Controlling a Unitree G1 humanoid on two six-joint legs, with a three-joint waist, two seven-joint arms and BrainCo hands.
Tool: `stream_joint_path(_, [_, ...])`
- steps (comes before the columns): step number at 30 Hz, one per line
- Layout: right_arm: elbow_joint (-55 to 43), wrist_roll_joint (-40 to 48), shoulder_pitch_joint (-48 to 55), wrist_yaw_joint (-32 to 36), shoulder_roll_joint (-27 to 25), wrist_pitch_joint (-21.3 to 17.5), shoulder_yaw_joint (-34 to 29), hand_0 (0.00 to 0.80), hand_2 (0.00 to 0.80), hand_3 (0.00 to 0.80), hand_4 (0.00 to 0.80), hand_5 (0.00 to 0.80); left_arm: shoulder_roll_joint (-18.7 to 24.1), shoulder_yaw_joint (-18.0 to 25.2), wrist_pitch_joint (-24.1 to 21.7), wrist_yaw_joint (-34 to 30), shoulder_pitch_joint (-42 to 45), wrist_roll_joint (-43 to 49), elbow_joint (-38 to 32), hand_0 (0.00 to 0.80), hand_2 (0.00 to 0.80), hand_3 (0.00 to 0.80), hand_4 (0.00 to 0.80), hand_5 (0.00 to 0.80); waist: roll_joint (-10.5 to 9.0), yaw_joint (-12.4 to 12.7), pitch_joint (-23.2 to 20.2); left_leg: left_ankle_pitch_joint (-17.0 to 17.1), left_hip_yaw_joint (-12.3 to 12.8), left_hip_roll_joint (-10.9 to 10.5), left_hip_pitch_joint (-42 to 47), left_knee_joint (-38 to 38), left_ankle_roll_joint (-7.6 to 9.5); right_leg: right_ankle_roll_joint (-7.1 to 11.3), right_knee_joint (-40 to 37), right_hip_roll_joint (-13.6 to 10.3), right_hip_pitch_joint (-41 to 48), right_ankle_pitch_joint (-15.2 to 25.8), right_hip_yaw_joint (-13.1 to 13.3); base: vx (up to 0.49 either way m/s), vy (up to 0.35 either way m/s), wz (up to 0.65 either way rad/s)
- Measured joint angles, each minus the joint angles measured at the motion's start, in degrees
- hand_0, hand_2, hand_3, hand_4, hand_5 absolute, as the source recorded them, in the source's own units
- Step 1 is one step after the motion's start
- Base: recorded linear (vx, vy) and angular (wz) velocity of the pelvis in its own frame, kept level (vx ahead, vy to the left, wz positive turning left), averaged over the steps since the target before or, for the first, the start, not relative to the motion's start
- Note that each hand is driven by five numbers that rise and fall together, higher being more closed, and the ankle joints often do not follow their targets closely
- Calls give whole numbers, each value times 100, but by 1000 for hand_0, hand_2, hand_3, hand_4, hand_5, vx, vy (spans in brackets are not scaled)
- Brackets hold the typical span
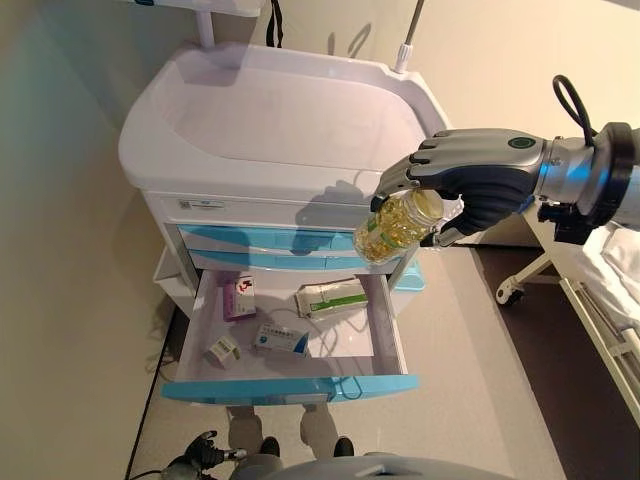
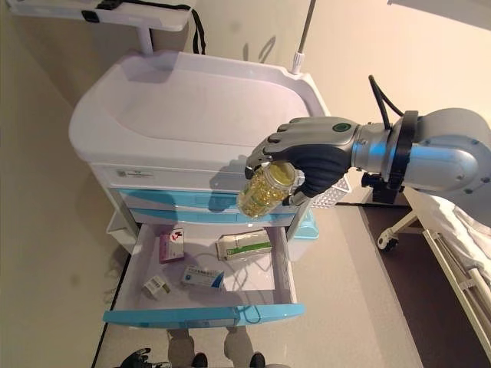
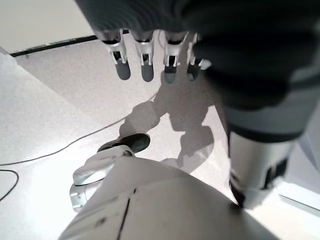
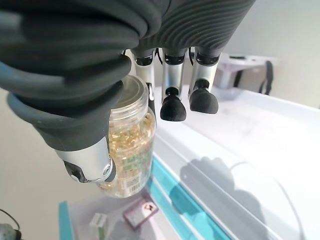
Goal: Open the drawer and pick up the medicine
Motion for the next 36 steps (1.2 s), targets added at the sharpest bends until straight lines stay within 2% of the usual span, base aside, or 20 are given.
stream_joint_path(11, [991, 435, -639, -71, 98, 0, 738, 800, 800, 800, 800, 800, 39, 2, -12, -4, 143, -47, 33, 0, 0, 0, 0, 0, -49, 86, -153, -8, -167, -5, 90, -42, -18, -1, -185, 5, 243, 0, -184, 39, -25, 8])
stream_joint_path(14, [1290, 485, -735, -73, 123, 4, 991, 800, 800, 800, 800, 800, 27, 0, -13, -5, 166, -101, 35, 0, 0, 0, 0, 0, -68, 173, -213, -14, -292, -18, 77, -56, -28, -10, -239, 6, 323, -8, -280, 50, -19, 18])
stream_joint_path(18, [1576, 527, -805, -74, 212, 11, 1160, 800, 800, 800, 800, 800, 27, -3, -8, -20, 197, -110, 53, 0, 0, 0, 0, 0, -59, 167, -220, 23, -383, -31, 85, -75, -34, -11, -279, 6, 353, -9, -395, 25, -16, 14])
stream_joint_path(21, [1931, 545, -834, -80, 382, 16, 1198, 800, 800, 800, 800, 800, 31, -6, -3, -42, 223, -120, 99, 0, 0, 0, 0, 0, -61, 183, -221, 36, -444, -40, 86, -83, -39, -11, -320, 4, 398, -8, -442, 24, -22, 12])
stream_joint_path(27, [2772, 594, -1272, -96, 752, 124, 1780, 800, 800, 800, 800, 800, 43, -174, 9, -72, 244, -259, 176, 0, 0, 0, 0, 0, -65, 166, -225, 47, -575, -44, 80, -104, -55, -15, -364, 3, 451, -12, -552, 24, -21, 10])
stream_joint_path(32, [3948, 646, -1734, -166, 1290, 240, 2141, 800, 800, 800, 800, 800, 36, -260, 29, -105, 291, -277, 197, 0, 0, 0, 0, 0, -76, 316, -230, 40, -629, -35, 66, -103, -69, -36, -383, 10, 483, -31, -621, 29, -17, 6])
stream_joint_path(36, [4736, 616, -2071, -197, 1636, 379, 2329, 800, 800, 800, 800, 800, 74, -408, 52, -122, 267, -322, 213, 0, 0, 0, 0, 0, -90, 310, -235, 71, -744, -47, 1, -92, -87, -36, -422, 10, 478, -37, -707, 29, -17, 14])
